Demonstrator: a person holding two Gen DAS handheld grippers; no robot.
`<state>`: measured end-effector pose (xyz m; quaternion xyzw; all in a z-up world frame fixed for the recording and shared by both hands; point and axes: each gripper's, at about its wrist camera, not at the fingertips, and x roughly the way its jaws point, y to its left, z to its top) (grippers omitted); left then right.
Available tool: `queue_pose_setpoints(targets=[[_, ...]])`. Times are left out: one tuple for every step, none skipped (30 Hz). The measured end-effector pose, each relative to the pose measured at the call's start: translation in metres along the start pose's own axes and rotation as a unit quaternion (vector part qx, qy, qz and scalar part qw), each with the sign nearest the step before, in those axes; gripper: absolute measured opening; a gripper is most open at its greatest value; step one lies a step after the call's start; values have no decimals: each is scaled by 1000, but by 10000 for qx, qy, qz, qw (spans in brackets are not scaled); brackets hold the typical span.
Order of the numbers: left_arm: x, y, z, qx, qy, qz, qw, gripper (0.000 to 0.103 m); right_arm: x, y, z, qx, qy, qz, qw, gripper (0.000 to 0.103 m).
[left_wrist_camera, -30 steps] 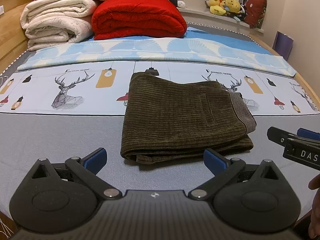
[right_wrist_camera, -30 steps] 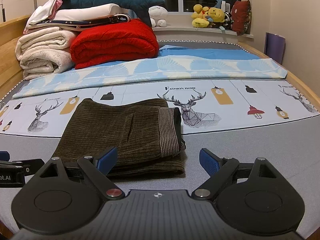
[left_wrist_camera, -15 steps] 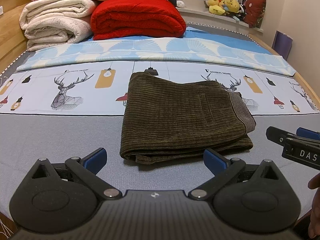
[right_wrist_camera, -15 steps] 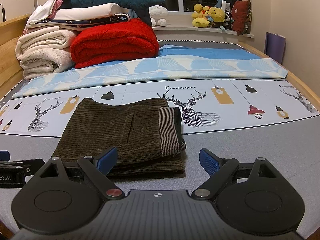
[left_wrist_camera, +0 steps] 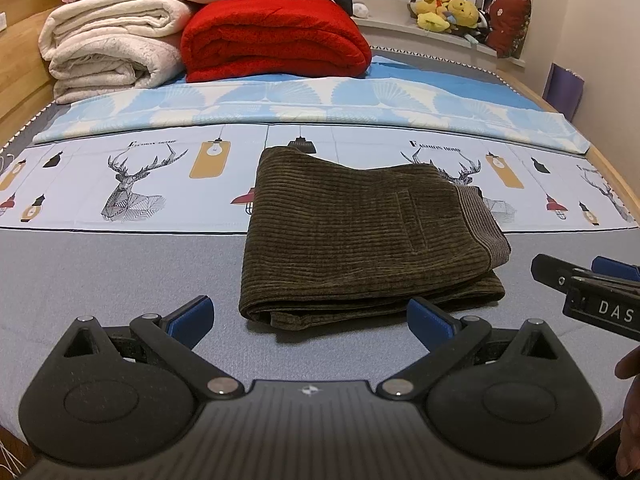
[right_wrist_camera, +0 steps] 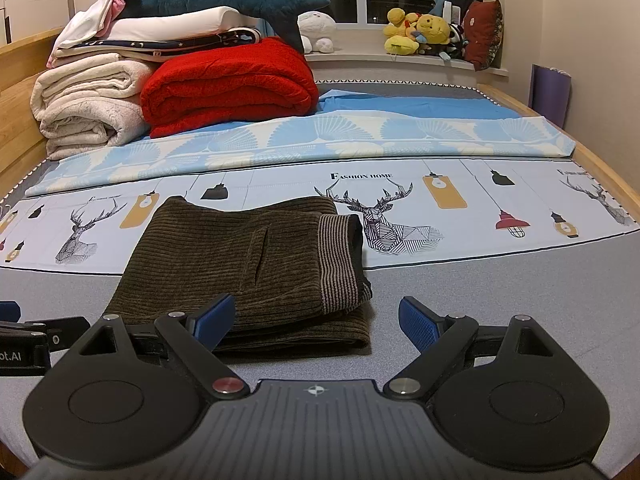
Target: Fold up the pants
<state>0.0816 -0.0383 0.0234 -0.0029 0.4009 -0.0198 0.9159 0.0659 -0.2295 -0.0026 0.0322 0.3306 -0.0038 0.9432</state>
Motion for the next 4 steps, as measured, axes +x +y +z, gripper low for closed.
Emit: queue_pose_setpoints(targets=[[0,0,0,11,-7,-2,10000,103,0,0,0,1,0,-1,10000,90],[0,0,0,22,-6,0,10000,103,0,0,0,1,2,-1,10000,90],[0,0,0,27,3,0,10000,103,0,0,0,-1,1,0,10000,90],[0,0,0,27,10,-1,10000,103,0,0,0,-2,0,1,10000,90]])
